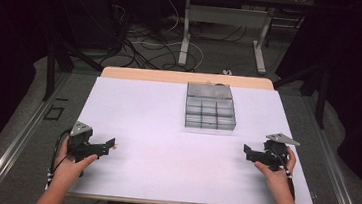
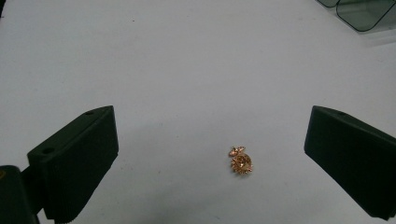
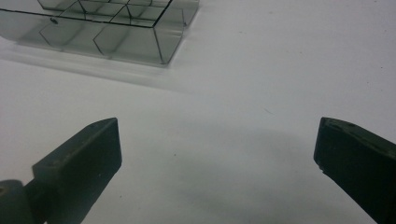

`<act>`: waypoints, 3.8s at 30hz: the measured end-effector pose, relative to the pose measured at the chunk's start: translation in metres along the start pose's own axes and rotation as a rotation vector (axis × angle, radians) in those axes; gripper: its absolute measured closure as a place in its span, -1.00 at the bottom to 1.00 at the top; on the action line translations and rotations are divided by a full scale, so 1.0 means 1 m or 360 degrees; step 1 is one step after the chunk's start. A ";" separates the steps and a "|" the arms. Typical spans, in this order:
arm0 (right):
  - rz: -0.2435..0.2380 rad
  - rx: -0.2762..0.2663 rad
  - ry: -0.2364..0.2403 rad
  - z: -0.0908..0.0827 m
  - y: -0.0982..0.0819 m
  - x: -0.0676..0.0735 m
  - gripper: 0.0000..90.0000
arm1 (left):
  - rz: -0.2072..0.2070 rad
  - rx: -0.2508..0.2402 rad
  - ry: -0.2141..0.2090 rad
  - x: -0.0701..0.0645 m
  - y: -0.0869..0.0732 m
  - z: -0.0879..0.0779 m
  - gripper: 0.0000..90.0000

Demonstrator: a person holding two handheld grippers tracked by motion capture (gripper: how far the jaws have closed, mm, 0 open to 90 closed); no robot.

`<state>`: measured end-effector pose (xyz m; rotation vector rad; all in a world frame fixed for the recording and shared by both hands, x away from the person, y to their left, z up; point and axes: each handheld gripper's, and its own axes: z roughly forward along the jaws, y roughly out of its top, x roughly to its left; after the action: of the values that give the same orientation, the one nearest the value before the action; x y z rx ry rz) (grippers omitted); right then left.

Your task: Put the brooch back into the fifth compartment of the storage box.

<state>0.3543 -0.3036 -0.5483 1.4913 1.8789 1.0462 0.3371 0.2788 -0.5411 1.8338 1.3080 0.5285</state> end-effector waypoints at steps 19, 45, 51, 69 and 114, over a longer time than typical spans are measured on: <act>-0.0038 -0.0031 0.0003 -0.013 -0.003 0.003 -0.96 | 0.0013 0.0051 -0.0039 -0.004 0.012 -0.002 -0.68; -0.0059 -0.0041 0.0012 -0.016 -0.002 0.005 -0.96 | 0.0046 0.0206 -0.0068 -0.005 0.033 0.010 -0.43; -0.0056 -0.0036 0.0025 -0.015 -0.002 0.006 -0.96 | 0.0029 0.0291 -0.0088 -0.004 0.037 0.012 -0.38; -0.0050 -0.0021 0.0034 -0.013 -0.003 0.006 -0.96 | -0.0024 0.0461 -0.0135 -0.005 0.039 0.023 -0.14; -0.0047 0.0012 0.0058 -0.010 -0.005 0.005 -0.95 | -0.0111 0.0834 -0.0078 -0.014 0.038 0.040 0.62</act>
<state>0.3421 -0.3015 -0.5460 1.4533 1.9261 1.0603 0.3827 0.2462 -0.5326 2.1892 1.5735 0.1008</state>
